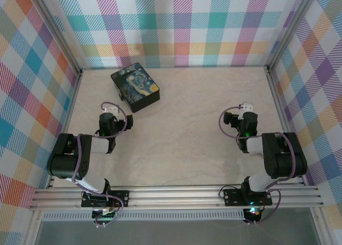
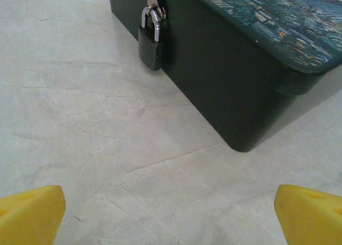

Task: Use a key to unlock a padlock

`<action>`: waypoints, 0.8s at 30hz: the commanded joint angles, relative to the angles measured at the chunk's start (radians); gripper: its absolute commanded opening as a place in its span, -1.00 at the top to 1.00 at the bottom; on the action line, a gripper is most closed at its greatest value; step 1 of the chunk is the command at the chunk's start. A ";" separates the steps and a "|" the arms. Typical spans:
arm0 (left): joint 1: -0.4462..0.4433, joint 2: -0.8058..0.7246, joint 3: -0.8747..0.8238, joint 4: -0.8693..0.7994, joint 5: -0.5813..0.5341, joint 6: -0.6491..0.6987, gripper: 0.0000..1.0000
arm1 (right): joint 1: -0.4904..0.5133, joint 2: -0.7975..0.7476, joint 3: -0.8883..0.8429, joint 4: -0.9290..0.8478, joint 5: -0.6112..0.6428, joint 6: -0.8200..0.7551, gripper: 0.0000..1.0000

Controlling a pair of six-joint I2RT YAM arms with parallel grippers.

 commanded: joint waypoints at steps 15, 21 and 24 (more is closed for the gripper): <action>0.021 -0.267 0.293 -0.627 -0.314 -0.160 -1.00 | 0.031 -0.040 0.010 0.006 0.026 -0.015 -0.99; 0.083 -0.232 0.476 -0.912 -0.199 -0.249 -1.00 | 0.040 -0.222 0.165 -0.415 0.055 -0.016 -0.99; 0.082 -0.240 0.514 -0.964 -0.136 -0.284 -1.00 | 0.035 -0.327 0.294 -0.625 0.055 -0.042 -1.00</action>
